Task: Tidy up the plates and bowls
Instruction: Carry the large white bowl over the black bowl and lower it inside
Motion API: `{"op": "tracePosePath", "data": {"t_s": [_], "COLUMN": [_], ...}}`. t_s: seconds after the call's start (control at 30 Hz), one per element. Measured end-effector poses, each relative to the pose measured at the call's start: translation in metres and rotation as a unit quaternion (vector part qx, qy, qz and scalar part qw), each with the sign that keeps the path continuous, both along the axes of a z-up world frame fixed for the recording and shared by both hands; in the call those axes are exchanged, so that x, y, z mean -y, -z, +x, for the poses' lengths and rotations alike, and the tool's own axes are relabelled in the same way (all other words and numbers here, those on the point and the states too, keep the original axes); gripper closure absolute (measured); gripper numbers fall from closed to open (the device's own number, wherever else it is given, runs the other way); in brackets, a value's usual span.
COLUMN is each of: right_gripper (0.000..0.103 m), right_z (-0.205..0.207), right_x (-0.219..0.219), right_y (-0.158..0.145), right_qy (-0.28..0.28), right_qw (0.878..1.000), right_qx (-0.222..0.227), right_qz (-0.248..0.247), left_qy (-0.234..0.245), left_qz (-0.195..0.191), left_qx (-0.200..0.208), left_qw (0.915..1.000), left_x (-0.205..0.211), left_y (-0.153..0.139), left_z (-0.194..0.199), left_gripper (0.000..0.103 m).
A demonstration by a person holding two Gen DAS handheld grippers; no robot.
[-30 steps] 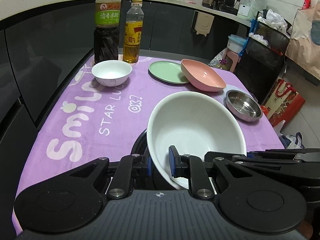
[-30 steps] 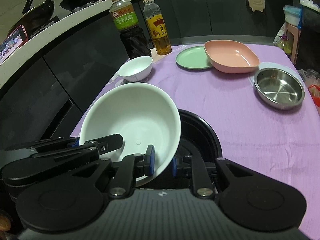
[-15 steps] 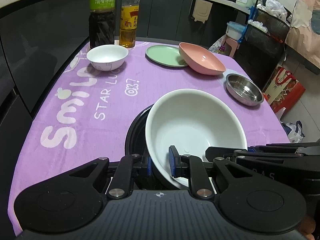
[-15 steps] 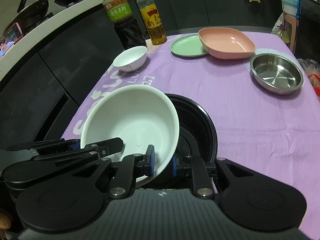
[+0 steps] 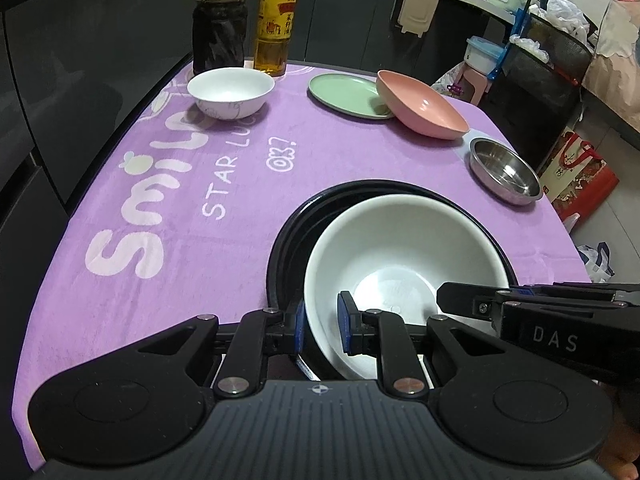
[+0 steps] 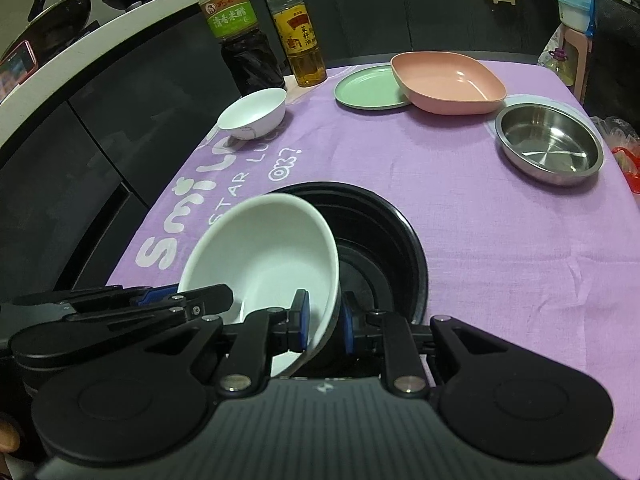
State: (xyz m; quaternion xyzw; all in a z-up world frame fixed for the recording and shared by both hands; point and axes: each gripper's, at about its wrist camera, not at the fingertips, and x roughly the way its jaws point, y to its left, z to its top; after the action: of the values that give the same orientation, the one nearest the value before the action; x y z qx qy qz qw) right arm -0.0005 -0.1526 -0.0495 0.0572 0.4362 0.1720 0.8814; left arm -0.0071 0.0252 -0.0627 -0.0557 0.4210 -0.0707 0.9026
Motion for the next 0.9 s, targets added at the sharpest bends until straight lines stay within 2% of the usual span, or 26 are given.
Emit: {"op": "tracePosePath", "data": {"t_s": [0.27, 0.9], "right_gripper": [0.086, 0.086], "right_z": [0.003, 0.005], "right_x": [0.003, 0.018], "right_y": [0.004, -0.004], "right_qy": [0.009, 0.039], "right_qw": [1.000, 0.999], "right_qx": [-0.007, 0.012], "right_qz": [0.000, 0.009], "left_qy": [0.000, -0.013], "left_qz": [-0.003, -0.018], "left_qx": [0.004, 0.031], "left_qw": [1.0000, 0.9993], "left_x": [-0.002, -0.011], "left_y": [0.000, -0.013], "left_z": [0.001, -0.002], "left_gripper": [0.088, 0.088]}}
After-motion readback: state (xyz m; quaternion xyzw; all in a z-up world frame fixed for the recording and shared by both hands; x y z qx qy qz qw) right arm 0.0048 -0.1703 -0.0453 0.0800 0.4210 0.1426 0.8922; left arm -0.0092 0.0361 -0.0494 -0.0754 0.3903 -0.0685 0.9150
